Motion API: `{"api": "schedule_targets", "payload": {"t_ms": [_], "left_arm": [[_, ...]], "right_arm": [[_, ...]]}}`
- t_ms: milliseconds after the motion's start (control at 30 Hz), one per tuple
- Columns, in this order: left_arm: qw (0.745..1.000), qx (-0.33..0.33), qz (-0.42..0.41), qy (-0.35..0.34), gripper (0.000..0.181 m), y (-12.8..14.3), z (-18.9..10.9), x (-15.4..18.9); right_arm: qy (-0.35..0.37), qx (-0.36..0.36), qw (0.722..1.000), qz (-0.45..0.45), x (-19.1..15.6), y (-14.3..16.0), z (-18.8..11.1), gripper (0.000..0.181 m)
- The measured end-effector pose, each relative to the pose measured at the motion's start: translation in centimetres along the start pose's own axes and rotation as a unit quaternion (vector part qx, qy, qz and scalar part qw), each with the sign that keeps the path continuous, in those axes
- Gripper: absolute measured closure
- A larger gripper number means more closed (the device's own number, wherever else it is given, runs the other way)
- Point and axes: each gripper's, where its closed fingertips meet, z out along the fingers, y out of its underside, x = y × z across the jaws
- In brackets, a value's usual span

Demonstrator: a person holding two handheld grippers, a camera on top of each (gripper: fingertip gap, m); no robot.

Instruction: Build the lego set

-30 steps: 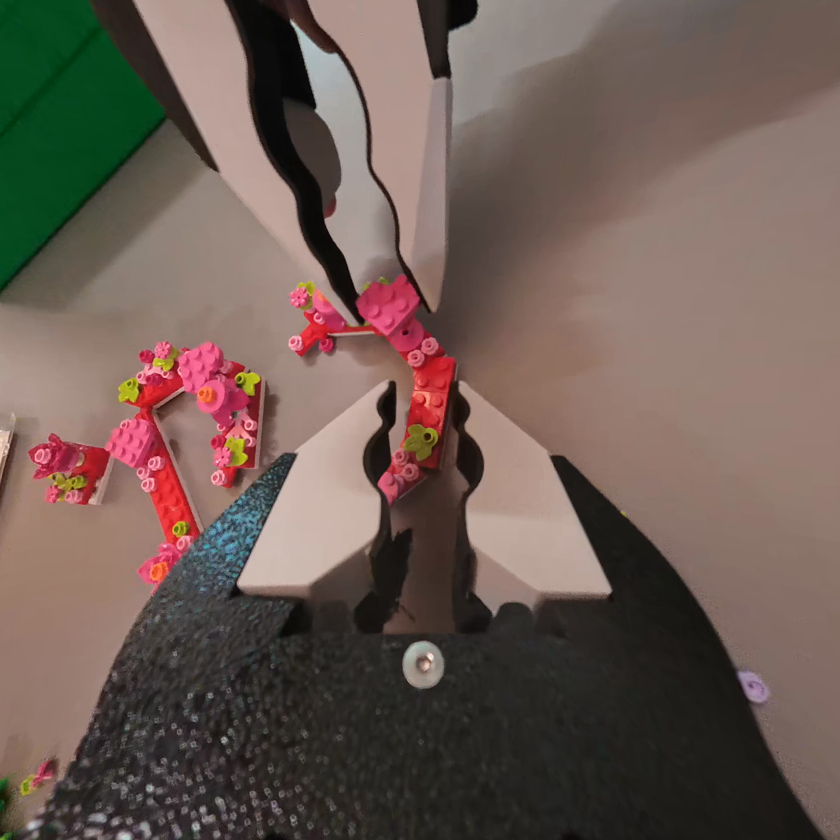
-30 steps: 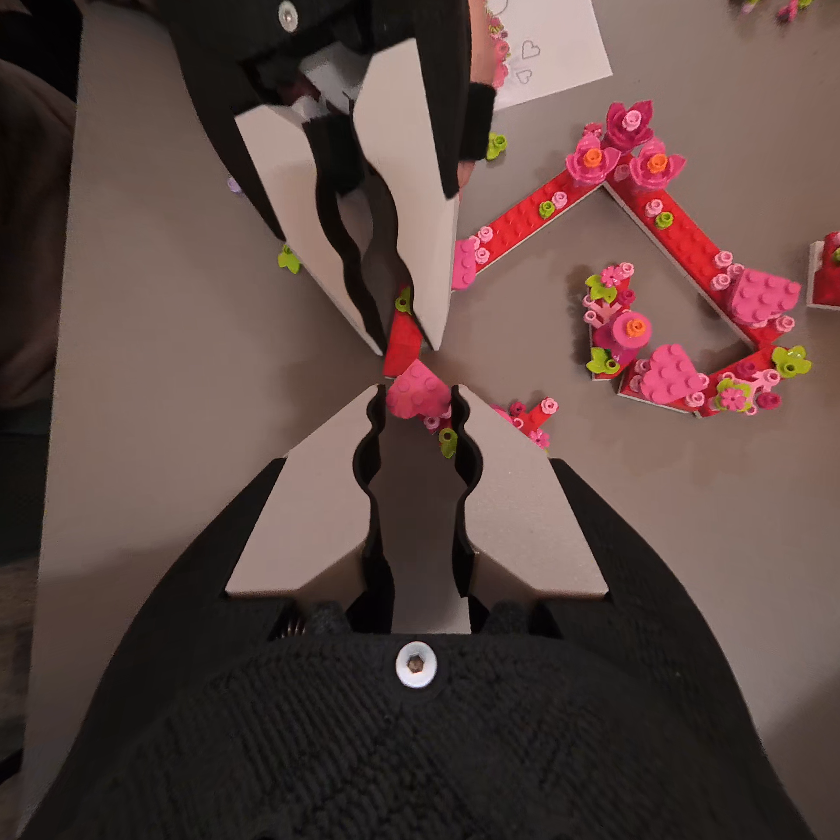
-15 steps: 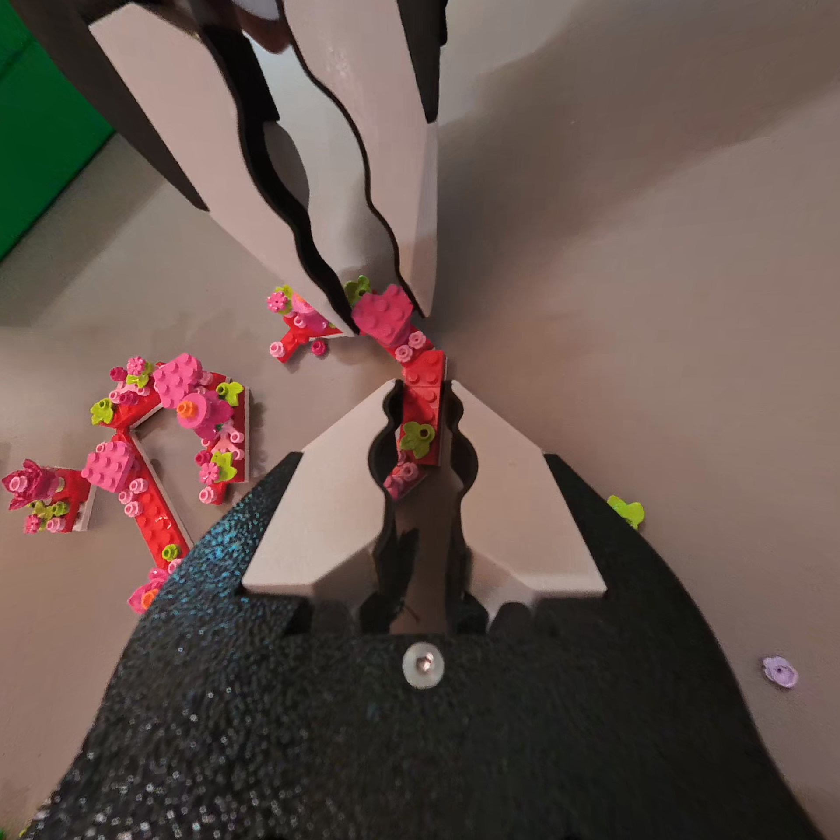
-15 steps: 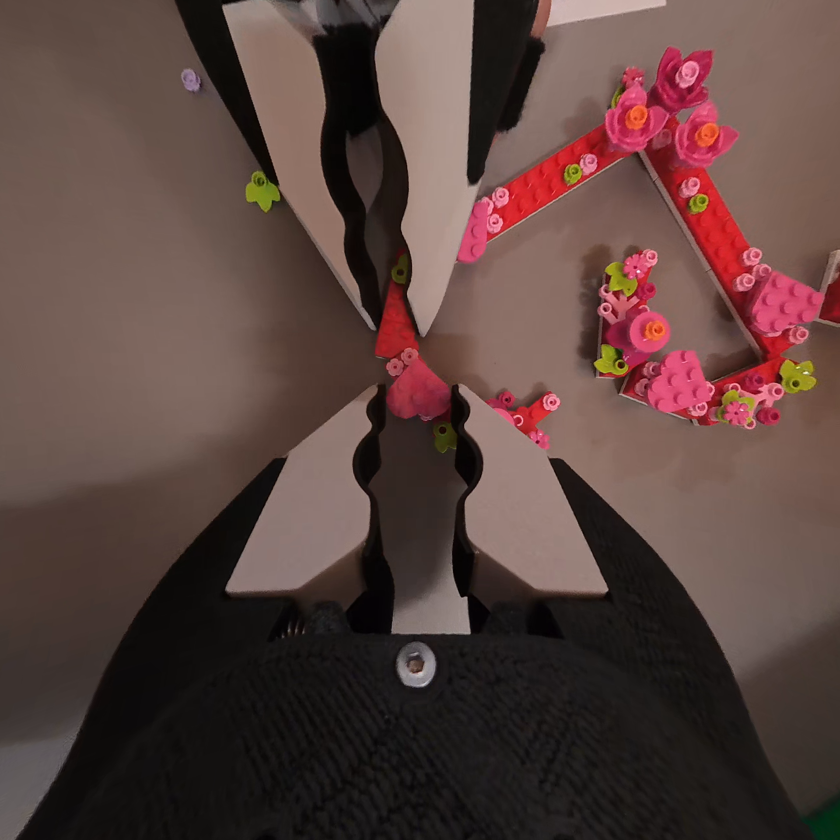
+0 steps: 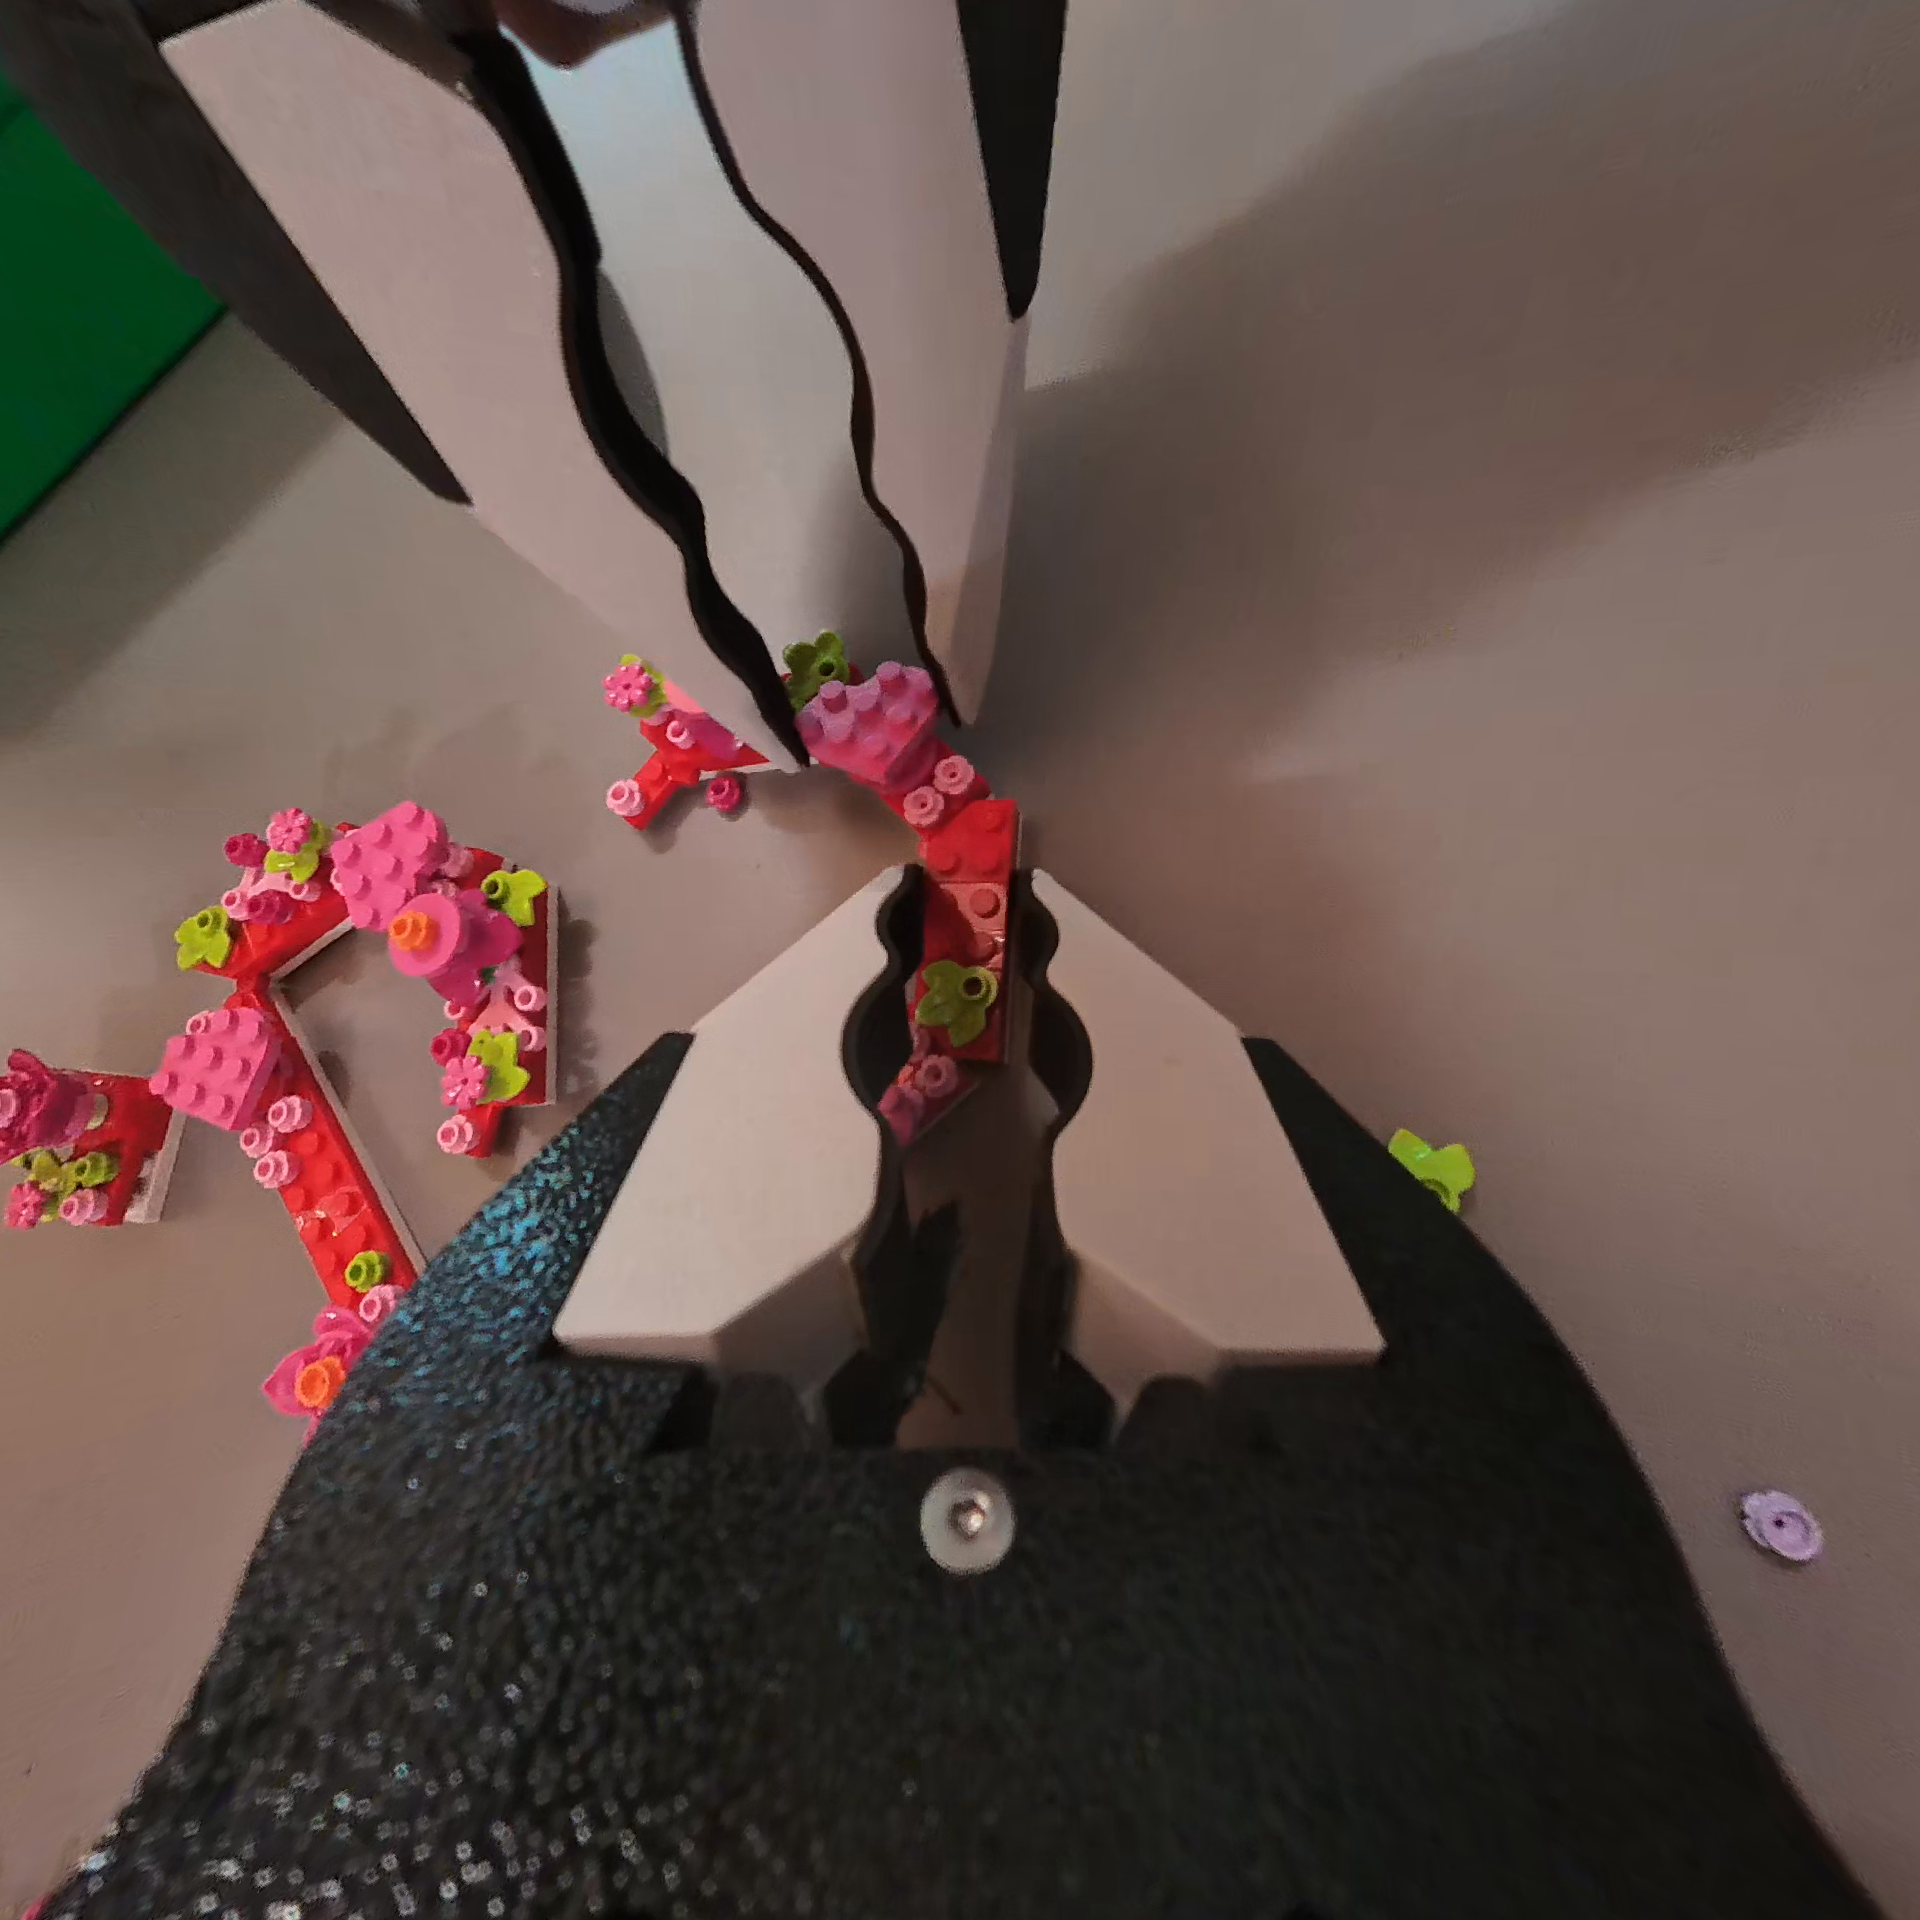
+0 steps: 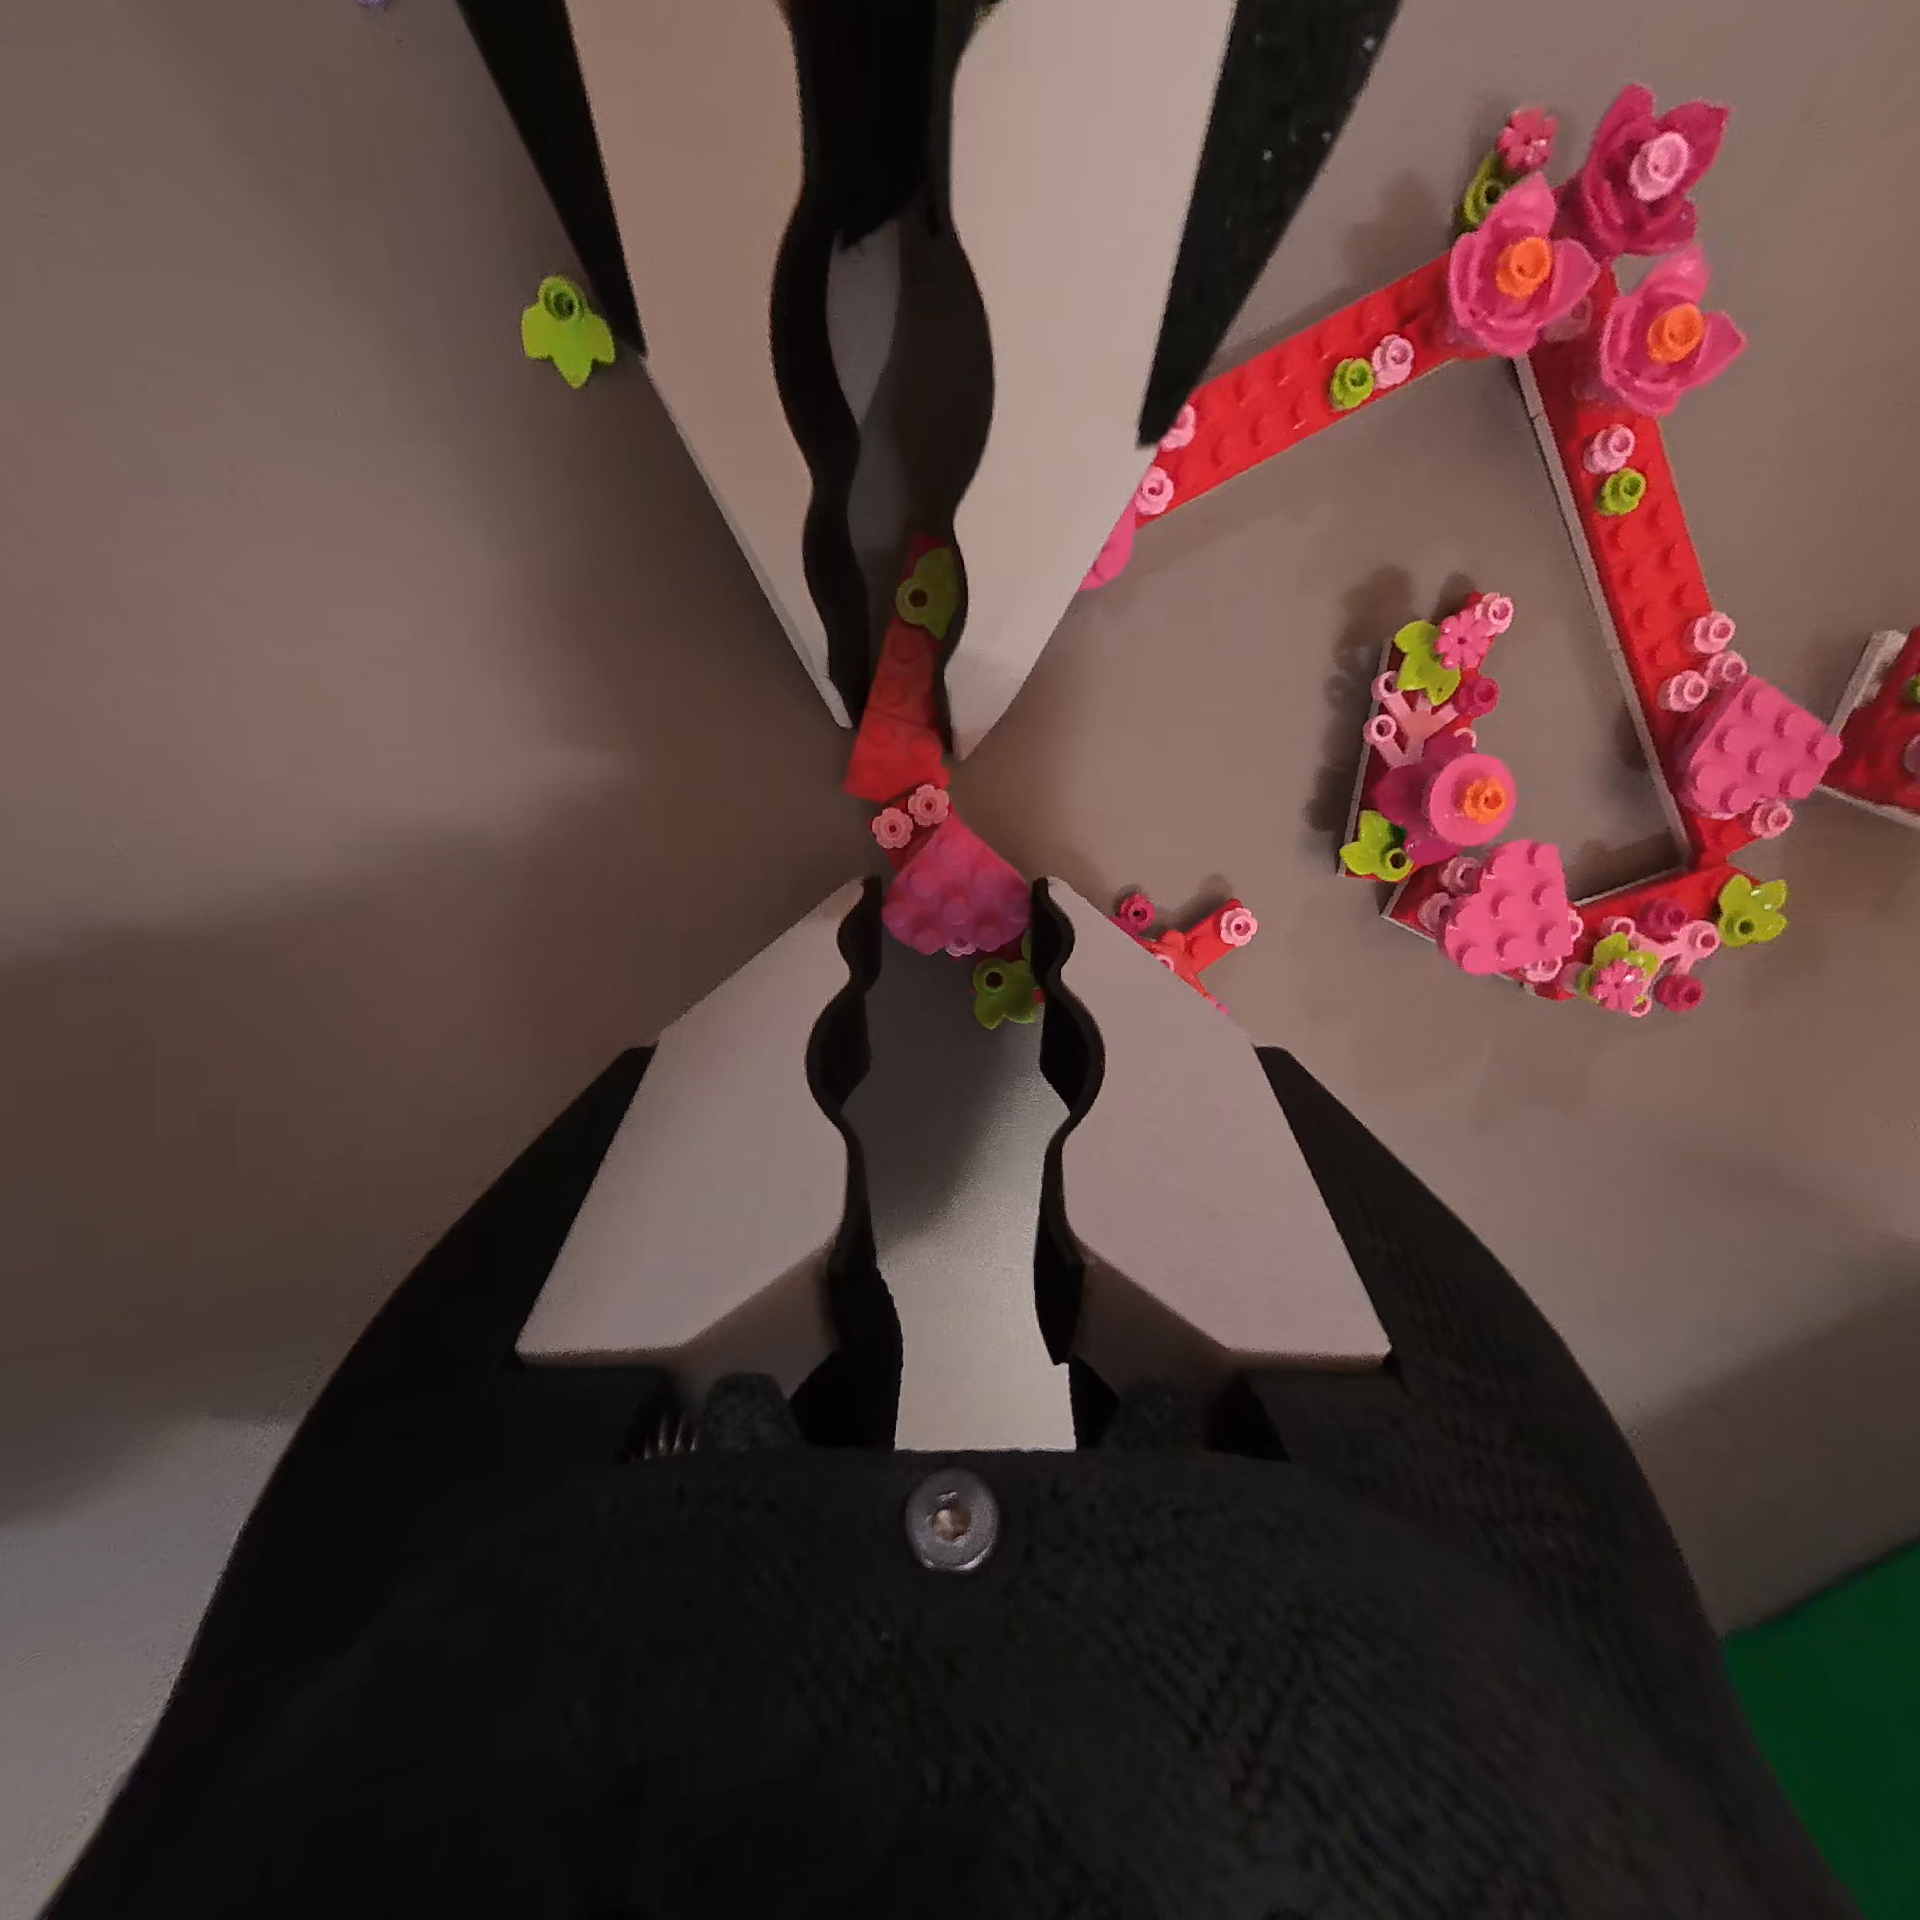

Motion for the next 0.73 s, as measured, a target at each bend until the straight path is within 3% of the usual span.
{"api": "schedule_targets", "payload": {"t_ms": [367,733], "left_arm": [[1.000,0.009,0.004,0.001,0.166,-0.07,-0.06,0.04],[1.000,0.024,0.006,-0.003,0.166,-0.12,-0.17,0.11]], "right_arm": [[0.012,-0.113,0.985,-0.131,-0.08,0.42,-0.12,0.154],[-0.005,-0.108,0.988,-0.105,-0.26,0.42,0.03,0.154]]}}
